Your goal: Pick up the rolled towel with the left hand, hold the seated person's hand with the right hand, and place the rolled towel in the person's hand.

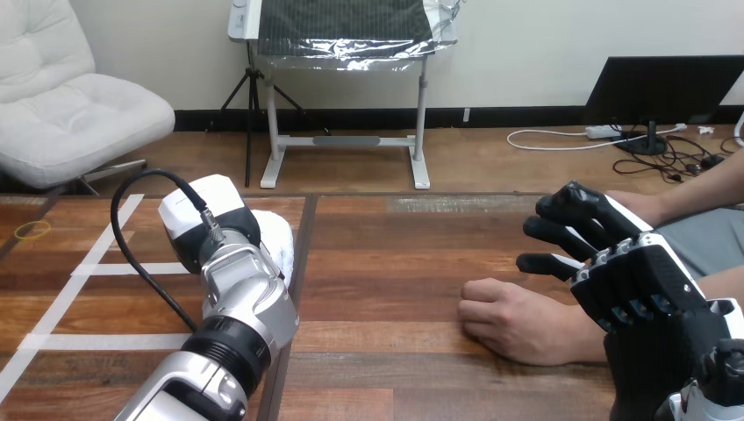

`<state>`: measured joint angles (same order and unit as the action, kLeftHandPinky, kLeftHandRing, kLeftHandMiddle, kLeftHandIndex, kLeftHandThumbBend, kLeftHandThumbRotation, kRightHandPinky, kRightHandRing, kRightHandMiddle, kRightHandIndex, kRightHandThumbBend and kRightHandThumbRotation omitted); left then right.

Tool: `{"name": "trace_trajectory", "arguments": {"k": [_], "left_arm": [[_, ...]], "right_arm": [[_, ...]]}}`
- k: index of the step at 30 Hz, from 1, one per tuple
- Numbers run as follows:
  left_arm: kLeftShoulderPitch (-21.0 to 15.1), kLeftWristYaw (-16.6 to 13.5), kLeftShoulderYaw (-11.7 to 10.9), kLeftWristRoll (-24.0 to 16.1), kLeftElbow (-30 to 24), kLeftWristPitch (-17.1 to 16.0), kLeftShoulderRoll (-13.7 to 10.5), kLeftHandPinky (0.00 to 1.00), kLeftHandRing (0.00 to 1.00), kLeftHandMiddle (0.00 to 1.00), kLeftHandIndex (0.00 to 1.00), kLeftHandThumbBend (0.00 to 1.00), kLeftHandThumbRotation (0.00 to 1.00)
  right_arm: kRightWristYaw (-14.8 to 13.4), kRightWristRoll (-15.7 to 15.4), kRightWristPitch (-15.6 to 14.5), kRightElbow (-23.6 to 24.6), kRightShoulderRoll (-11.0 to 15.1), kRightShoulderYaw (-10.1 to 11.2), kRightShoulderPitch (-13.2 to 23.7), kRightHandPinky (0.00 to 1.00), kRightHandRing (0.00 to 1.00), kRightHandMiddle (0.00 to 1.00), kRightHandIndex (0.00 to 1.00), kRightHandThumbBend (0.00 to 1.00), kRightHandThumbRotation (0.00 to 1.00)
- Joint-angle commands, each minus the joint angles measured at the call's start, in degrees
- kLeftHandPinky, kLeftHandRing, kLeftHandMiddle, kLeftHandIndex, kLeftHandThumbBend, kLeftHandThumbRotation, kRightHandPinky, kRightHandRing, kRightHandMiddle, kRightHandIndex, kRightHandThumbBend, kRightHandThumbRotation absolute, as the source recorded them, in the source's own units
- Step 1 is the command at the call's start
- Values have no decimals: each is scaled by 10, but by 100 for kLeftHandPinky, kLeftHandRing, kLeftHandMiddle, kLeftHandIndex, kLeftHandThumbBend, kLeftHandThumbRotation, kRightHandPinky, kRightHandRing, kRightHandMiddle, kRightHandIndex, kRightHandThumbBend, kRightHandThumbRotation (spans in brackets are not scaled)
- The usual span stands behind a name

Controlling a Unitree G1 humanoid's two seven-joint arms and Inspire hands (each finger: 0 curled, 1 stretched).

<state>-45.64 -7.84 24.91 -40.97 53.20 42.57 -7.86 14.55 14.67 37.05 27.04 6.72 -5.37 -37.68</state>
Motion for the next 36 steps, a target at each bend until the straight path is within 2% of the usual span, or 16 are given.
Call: {"name": "trace_trajectory", "arguments": {"k": [1, 10, 20, 29, 36], "left_arm": [[-8, -6, 7, 2, 29, 0, -2, 21, 37, 50, 60, 83, 0], [1, -21, 1, 5, 13, -3, -3, 20, 36, 49, 59, 85, 0], [25, -34, -22, 20, -55, -13, -10, 19, 35, 49, 58, 90, 0], [50, -42, -29, 24, -118, -29, -22, 20, 37, 52, 61, 88, 0], [69, -33, -39, 28, -159, -49, -31, 24, 40, 55, 65, 80, 0]], "right_arm": [[0, 7, 12, 22, 0, 9, 21, 69, 80, 81, 80, 88, 100], [3, 10, 13, 20, 3, 12, 23, 69, 80, 82, 81, 88, 100], [6, 12, 9, 21, 2, 14, 28, 69, 80, 82, 81, 87, 100], [6, 10, 5, 22, 3, 16, 31, 69, 80, 82, 81, 86, 100], [6, 9, 5, 20, 1, 17, 35, 68, 79, 81, 81, 86, 100]]}}
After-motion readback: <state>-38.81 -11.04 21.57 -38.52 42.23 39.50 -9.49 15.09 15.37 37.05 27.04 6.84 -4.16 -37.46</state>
